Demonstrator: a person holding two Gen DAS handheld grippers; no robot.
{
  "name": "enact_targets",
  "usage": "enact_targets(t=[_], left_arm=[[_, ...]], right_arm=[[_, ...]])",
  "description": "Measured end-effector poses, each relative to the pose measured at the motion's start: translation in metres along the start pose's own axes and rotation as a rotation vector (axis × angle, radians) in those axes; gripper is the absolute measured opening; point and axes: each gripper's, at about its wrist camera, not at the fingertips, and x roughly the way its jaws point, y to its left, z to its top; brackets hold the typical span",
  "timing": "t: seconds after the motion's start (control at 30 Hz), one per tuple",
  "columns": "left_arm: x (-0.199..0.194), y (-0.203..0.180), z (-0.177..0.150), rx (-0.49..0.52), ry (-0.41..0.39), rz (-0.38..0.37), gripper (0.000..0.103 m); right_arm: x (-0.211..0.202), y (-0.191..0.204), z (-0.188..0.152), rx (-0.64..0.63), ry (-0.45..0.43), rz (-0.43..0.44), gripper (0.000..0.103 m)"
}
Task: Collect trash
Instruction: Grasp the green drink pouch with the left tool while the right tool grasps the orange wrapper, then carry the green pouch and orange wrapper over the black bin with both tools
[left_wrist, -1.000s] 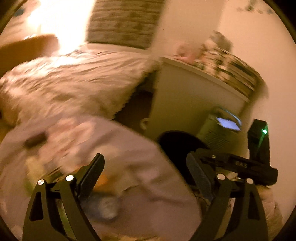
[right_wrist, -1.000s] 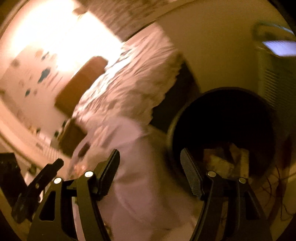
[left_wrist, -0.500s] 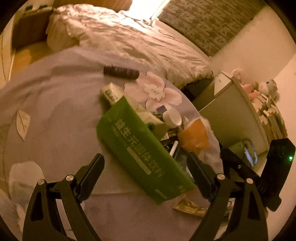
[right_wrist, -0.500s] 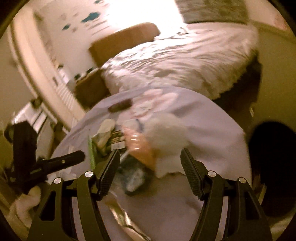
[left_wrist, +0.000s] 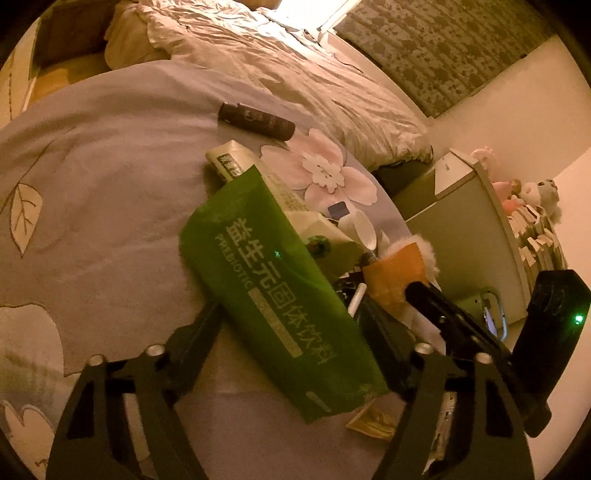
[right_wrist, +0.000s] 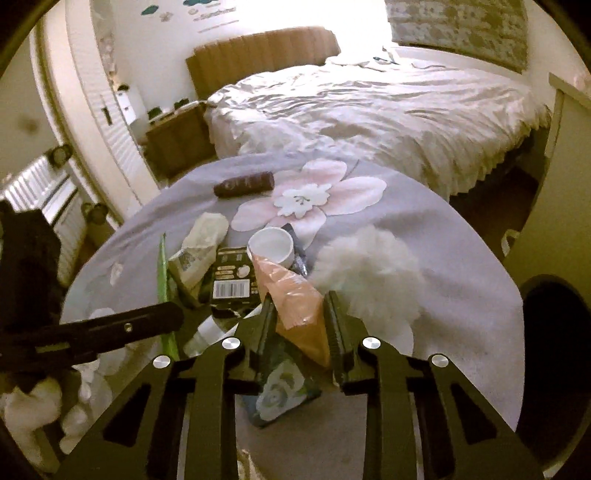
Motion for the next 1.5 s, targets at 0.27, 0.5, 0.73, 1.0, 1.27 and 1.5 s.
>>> enact_targets(t=[0.27,0.5,0.73,1.0,1.27,1.5], left_arm=[[-0.008,0.024,0.001,-0.056,0.006,-0.027,0.032],[-0.046,0.022,0.0,-0.001,-0.077,-0.033,0.031],[-0.077,-0.005,0.008,0.086,-0.153,-0.037,0.031],[-0.052,-0.092,0.018,0.26,-0.125,-0.139,0.031],[-0.004,-0.19,0.009,0.442,-0.056,-0.282,0.031],[0.044,-0.252,-0.013,0.559,0.038,-0.35,0.031]], right_arm=[[-0.029,-0.01,-0.002,0.096,-0.065,0.1,0.02],[-0.065,-0.012,0.0,0.144,-0.144,0.178,0.019],[-0.097,-0.024,0.002,0.186,-0.217,0.187,0.019],[-0.142,-0.077,-0.006,0.304,-0.317,0.125,0.019],[-0.19,-0.157,-0.037,0.468,-0.412,-0.008,0.019],[-0.211,-0.207,-0.066,0.571,-0.438,-0.107,0.019]])
